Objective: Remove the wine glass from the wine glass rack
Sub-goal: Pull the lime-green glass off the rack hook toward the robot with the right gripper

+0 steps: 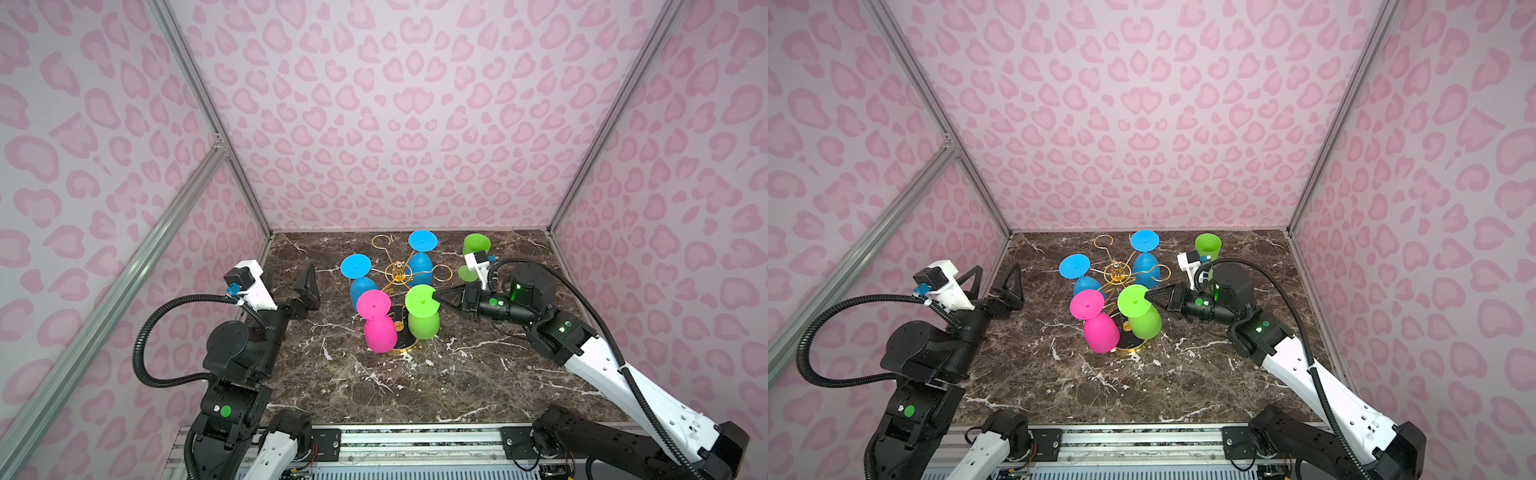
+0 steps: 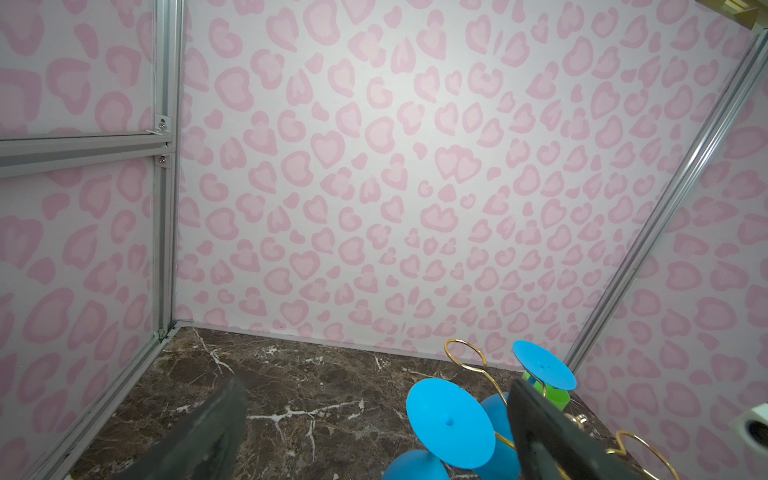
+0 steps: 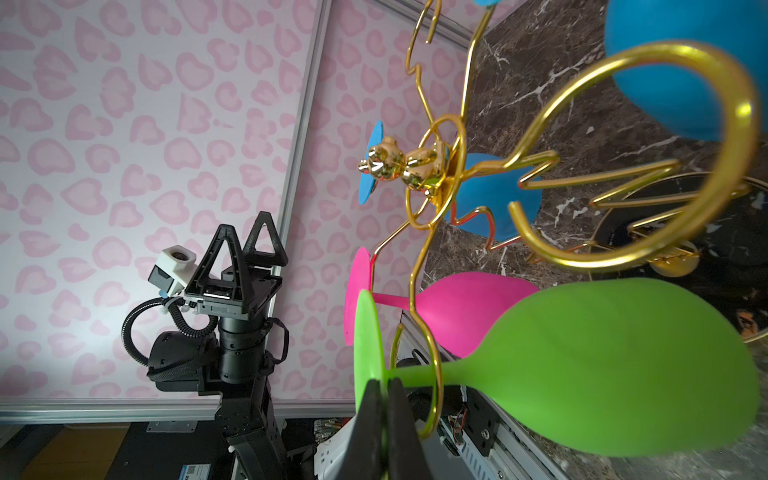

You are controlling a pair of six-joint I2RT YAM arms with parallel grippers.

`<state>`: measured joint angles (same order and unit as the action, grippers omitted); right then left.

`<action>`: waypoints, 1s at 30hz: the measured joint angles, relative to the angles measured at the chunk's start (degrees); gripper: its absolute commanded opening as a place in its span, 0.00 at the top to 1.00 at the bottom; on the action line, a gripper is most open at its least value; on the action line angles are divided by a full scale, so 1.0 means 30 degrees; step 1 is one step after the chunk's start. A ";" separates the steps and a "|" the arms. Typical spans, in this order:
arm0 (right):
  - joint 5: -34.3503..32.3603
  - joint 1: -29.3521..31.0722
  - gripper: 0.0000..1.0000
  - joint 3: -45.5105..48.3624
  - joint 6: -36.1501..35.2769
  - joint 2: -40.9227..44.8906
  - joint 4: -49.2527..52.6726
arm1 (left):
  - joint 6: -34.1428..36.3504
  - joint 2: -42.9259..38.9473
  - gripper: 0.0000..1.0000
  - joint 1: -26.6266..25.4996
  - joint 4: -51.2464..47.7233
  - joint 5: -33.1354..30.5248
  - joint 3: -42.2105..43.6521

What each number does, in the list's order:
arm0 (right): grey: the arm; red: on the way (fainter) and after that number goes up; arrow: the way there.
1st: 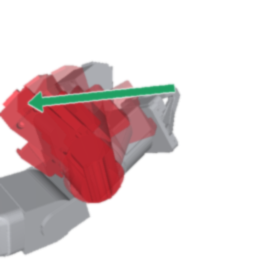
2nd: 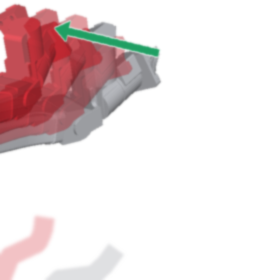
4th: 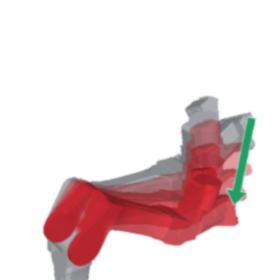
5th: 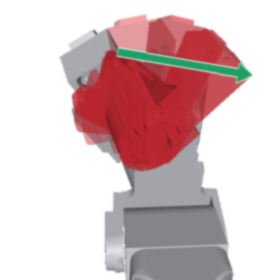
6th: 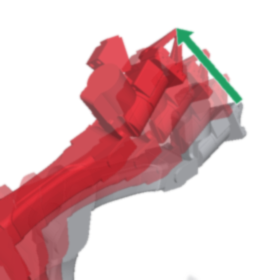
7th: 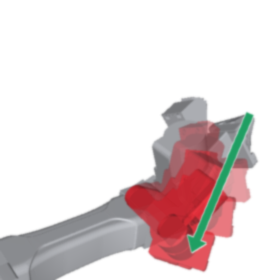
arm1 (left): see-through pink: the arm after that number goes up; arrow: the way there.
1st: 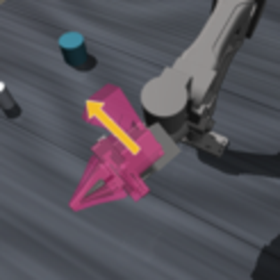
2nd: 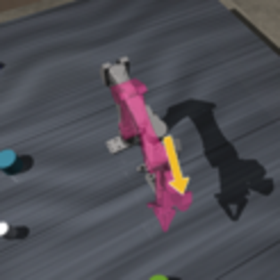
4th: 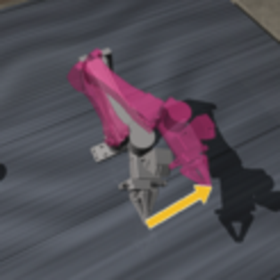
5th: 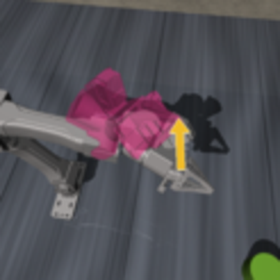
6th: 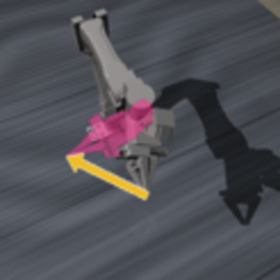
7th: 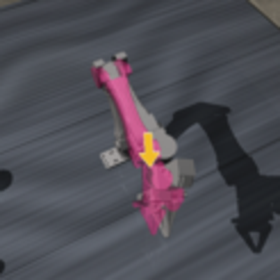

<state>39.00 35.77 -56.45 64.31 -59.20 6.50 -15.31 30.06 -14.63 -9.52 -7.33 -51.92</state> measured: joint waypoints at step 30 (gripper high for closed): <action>-0.1705 0.1064 1.00 -0.1668 0.0393 -0.1311 -0.0321 | 0.0000 -0.0612 0.01 -0.0007 -0.0022 -0.0051 0.0138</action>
<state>33.89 38.96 -61.45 65.49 -63.13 5.54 -15.31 28.23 -14.66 -9.58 -7.49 -51.51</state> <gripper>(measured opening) 0.049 0.988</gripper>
